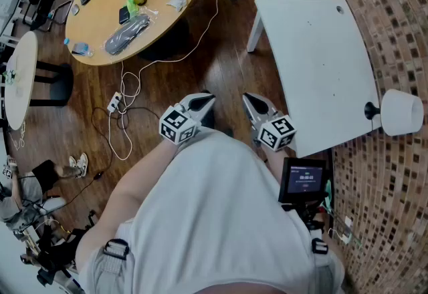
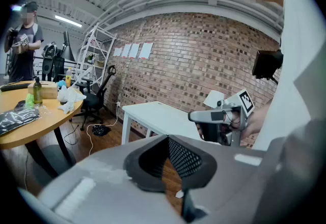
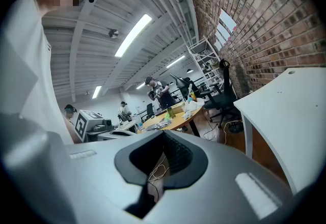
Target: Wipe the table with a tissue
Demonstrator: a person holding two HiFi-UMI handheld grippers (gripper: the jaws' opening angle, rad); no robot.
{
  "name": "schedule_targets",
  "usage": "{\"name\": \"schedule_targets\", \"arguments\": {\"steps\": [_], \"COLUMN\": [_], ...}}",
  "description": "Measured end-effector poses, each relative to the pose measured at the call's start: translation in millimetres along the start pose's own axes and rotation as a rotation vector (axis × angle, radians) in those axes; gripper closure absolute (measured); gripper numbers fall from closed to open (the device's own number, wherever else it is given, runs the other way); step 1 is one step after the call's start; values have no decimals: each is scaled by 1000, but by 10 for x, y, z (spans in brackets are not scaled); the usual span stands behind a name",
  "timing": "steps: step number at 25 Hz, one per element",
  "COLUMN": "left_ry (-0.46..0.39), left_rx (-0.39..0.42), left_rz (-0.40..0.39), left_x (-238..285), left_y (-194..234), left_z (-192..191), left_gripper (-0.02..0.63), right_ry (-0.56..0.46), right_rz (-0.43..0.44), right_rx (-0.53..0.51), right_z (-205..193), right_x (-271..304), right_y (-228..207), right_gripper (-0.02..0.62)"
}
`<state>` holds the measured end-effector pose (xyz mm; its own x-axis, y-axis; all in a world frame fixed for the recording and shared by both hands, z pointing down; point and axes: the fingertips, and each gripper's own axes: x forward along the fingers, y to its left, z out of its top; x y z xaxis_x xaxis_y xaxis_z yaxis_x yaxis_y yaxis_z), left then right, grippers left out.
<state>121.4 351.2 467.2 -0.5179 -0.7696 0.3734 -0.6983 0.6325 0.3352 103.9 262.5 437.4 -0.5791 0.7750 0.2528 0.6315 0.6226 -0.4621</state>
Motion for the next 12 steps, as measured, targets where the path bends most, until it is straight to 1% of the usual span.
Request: {"name": "schedule_targets", "arguments": {"steps": [4,8,12], "left_ry": [-9,-15,-12], "left_rx": [-21,2,4], "left_rz": [24,-10,-52], "left_x": [93,294,436], "left_y": [371,631,927], "left_z": [78,265,435], "left_gripper": [603,603,603], "right_ry": [-5,-4,-5], "right_rz": [-8,-42,-89], "right_rx": [-19,-46,-53], "right_z": [135,330,529], "right_x": [250,453,681], "right_y": [-165,-355,-505], "right_gripper": [588,588,588]}}
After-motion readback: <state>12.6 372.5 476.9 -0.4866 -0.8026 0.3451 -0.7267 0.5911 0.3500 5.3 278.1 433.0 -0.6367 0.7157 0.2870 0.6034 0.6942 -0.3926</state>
